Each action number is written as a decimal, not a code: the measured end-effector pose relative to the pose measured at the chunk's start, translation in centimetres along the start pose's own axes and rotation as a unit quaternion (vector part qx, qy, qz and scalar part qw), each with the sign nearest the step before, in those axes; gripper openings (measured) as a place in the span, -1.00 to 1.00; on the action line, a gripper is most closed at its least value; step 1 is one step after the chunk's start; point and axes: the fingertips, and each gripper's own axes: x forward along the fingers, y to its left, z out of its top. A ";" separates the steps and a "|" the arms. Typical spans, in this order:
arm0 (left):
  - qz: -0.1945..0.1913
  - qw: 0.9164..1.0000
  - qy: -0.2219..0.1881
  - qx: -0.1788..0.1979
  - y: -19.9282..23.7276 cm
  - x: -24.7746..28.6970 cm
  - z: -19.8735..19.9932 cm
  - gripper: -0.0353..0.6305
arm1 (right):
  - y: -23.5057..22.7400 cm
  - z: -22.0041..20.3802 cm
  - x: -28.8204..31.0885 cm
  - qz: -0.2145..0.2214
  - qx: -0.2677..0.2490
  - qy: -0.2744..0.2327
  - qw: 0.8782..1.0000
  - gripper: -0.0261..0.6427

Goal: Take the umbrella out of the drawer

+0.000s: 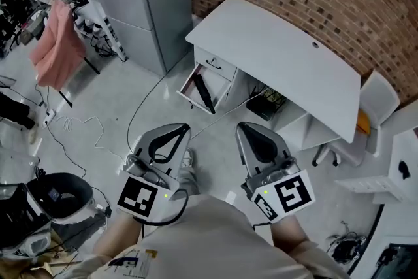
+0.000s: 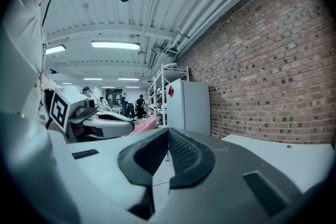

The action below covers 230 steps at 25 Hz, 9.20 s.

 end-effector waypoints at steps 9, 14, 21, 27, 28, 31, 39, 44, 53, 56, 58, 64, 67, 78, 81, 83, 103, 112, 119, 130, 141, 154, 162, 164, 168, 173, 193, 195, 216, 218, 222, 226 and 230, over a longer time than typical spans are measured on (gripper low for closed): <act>-0.018 1.000 0.013 -0.002 8.3 4.8 -0.9 -0.87 | -3.0 1.0 9.2 -0.011 0.009 0.020 1.000 -0.90; -0.028 0.999 0.020 0.007 12.7 7.4 -1.8 -0.87 | -4.9 1.0 14.7 -0.017 0.014 0.029 0.999 -0.90; -0.042 0.999 0.024 0.003 19.4 10.4 -2.9 -0.87 | -7.1 2.0 21.6 -0.041 0.013 0.031 0.999 -0.90; -0.055 0.998 0.009 0.001 22.8 12.8 -2.9 -0.87 | -8.9 2.9 24.7 -0.063 0.011 0.024 0.998 -0.90; -0.056 0.998 0.009 -0.003 23.1 13.1 -2.9 -0.87 | -9.2 3.0 25.0 -0.065 0.011 0.025 0.997 -0.90; -0.059 0.998 0.014 -0.008 24.0 13.9 -3.4 -0.87 | -9.8 2.9 25.8 -0.071 0.012 0.030 0.997 -0.90; -0.054 0.998 0.014 -0.021 24.7 15.6 -3.9 -0.87 | -11.2 2.1 26.7 -0.067 0.011 0.045 0.997 -0.90; -0.035 0.999 0.020 -0.037 25.1 16.7 -4.3 -0.87 | -12.2 1.6 27.1 -0.054 0.014 0.051 0.997 -0.90; -0.014 0.999 0.031 -0.029 25.2 19.0 -4.4 -0.87 | -14.1 0.6 27.5 -0.031 0.040 0.061 0.997 -0.90; -0.009 0.999 0.037 -0.034 25.2 20.0 -4.8 -0.87 | -15.3 -0.1 28.1 -0.034 0.051 0.062 0.996 -0.90; -0.007 0.998 0.044 -0.037 25.4 20.7 -5.4 -0.87 | -16.1 -0.7 28.5 -0.039 0.052 0.065 0.996 -0.90; -0.003 0.998 0.063 -0.031 25.7 23.5 -7.5 -0.87 | -18.7 -3.1 29.9 -0.042 0.039 0.073 0.996 -0.89; 0.000 0.997 0.071 -0.033 26.2 24.8 -9.0 -0.87 | -19.3 -4.7 31.1 -0.042 0.027 0.082 0.995 -0.88; -0.010 0.989 0.126 -0.079 26.3 28.4 -17.5 -0.87 | -21.1 -14.2 36.0 -0.030 0.043 0.145 0.988 -0.66; -0.010 0.985 0.140 -0.099 26.5 29.3 -20.2 -0.87 | -21.5 -17.3 36.8 -0.032 0.044 0.166 0.985 -0.66; -0.008 0.985 0.144 -0.094 26.8 30.0 -21.9 -0.87 | -21.9 -19.5 37.3 -0.032 0.040 0.179 0.982 -0.66; -0.021 0.975 0.196 -0.107 24.4 34.5 -42.0 -0.87 | -23.8 -42.5 38.4 -0.028 0.017 0.302 0.953 -0.60; -0.032 0.970 0.211 -0.111 23.6 35.7 -50.3 -0.87 | -23.8 -51.7 40.1 -0.022 0.037 0.323 0.945 -0.57; -0.048 0.969 0.201 -0.132 22.3 37.6 -56.2 -0.87 | -23.9 -59.5 41.9 -0.015 0.030 0.346 0.937 -0.56; -0.060 0.961 0.233 -0.136 19.8 38.2 -65.7 -0.87 | -24.1 -71.1 41.9 -0.011 0.019 0.401 0.916 -0.54; -0.077 0.943 0.271 -0.177 15.3 37.6 -74.2 -0.87 | -24.4 -78.6 40.6 -0.011 0.007 0.443 0.897 -0.54; -0.056 0.932 0.294 -0.204 14.6 36.6 -77.2 -0.87 | -24.8 -82.1 41.1 -0.042 0.014 0.433 0.900 -0.60; -0.054 0.931 0.299 -0.202 14.6 36.2 -77.4 -0.87 | -25.0 -81.7 41.0 -0.068 -0.025 0.403 0.912 -0.83; -0.055 0.931 0.299 -0.200 14.6 36.1 -77.5 -0.87 | -25.1 -81.7 40.9 -0.072 0.001 0.398 0.915 -0.83; -0.051 0.930 0.304 -0.200 14.7 35.8 -77.8 -0.87 | -25.3 -80.7 40.7 -0.072 0.028 0.377 0.923 -0.85; -0.048 0.930 0.307 -0.196 14.7 35.2 -77.1 -0.87 | -25.2 -78.2 40.7 -0.062 0.041 0.360 0.930 -0.86; -0.021 0.942 0.274 -0.194 17.6 34.7 -64.9 -0.87 | -25.4 -62.4 39.7 -0.055 0.057 0.331 0.940 -0.87; -0.019 0.943 0.269 -0.194 17.6 34.1 -62.8 -0.87 | -24.9 -59.5 39.2 -0.049 0.056 0.323 0.944 -0.87; 0.017 0.967 0.206 -0.149 22.5 28.2 -35.9 -0.87 | -20.3 -28.5 32.2 -0.065 0.068 0.226 0.970 -0.87; 0.019 0.970 0.198 -0.137 22.8 27.8 -33.3 -0.87 | -20.5 -25.9 31.5 -0.074 0.064 0.215 0.972 -0.87; 0.018 0.976 0.180 -0.119 22.9 26.7 -28.3 -0.87 | -20.7 -20.5 30.1 -0.084 0.051 0.188 0.977 -0.87; 0.010 0.982 0.167 -0.092 22.7 25.7 -24.1 -0.87 | -21.0 -15.1 28.6 -0.096 0.038 0.159 0.982 -0.87; 0.004 0.986 0.149 -0.078 22.5 24.8 -20.2 -0.87 | -21.0 -10.5 27.3 -0.103 0.030 0.130 0.986 -0.87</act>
